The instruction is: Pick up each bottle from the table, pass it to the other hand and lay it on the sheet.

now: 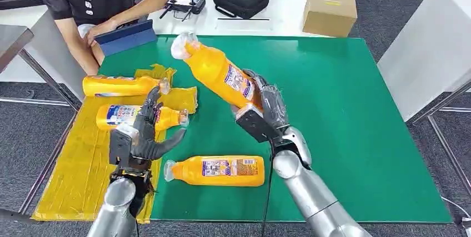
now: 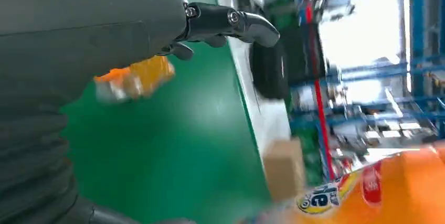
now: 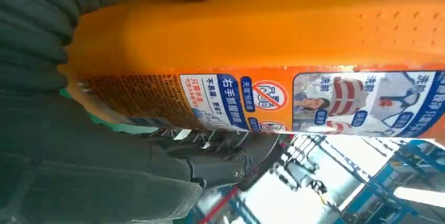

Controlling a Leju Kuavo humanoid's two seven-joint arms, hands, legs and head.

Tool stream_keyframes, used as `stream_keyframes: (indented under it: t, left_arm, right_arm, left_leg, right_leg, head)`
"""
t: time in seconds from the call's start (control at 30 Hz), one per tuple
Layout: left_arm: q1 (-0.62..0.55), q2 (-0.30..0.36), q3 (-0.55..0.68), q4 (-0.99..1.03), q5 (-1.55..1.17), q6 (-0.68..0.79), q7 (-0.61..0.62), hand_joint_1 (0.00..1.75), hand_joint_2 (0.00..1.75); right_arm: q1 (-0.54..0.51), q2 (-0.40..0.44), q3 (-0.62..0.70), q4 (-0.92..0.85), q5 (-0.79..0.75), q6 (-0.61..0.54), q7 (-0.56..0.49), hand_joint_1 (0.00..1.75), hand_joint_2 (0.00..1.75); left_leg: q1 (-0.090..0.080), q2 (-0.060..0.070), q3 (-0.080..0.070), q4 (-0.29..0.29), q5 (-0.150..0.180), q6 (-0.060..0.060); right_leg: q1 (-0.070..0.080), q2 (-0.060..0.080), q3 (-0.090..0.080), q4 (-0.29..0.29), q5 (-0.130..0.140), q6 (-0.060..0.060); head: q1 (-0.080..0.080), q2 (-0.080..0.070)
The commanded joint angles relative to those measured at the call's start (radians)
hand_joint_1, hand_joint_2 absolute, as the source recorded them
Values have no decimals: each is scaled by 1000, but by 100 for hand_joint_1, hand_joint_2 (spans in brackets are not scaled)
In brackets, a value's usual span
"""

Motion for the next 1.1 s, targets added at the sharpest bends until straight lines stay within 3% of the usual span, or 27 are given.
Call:
stream_keyframes:
  t: [0.03,0.57,1.1]
  left_arm:
    - [-131,43,-79,52,141,-86,59,0,175]
    - [-239,40,-216,112,92,-39,83,0,175]
    - [-282,28,-264,167,114,-28,82,0,175]
  right_arm:
    - [-55,82,0,195,-112,40,-113,175,175]
    - [-126,156,102,428,-100,-18,-178,175,175]
    - [-173,199,125,482,-98,-65,-203,175,175]
  left_leg:
    - [1,1,3,0,-1,-4]
    - [1,1,2,0,-1,-3]
    - [1,0,3,1,-2,-4]
  right_leg:
    - [1,0,3,0,-1,-2]
    - [1,0,3,0,-1,-2]
    - [1,-1,4,0,-2,-3]
  head:
    - [0,0]
    - [0,0]
    - [0,0]
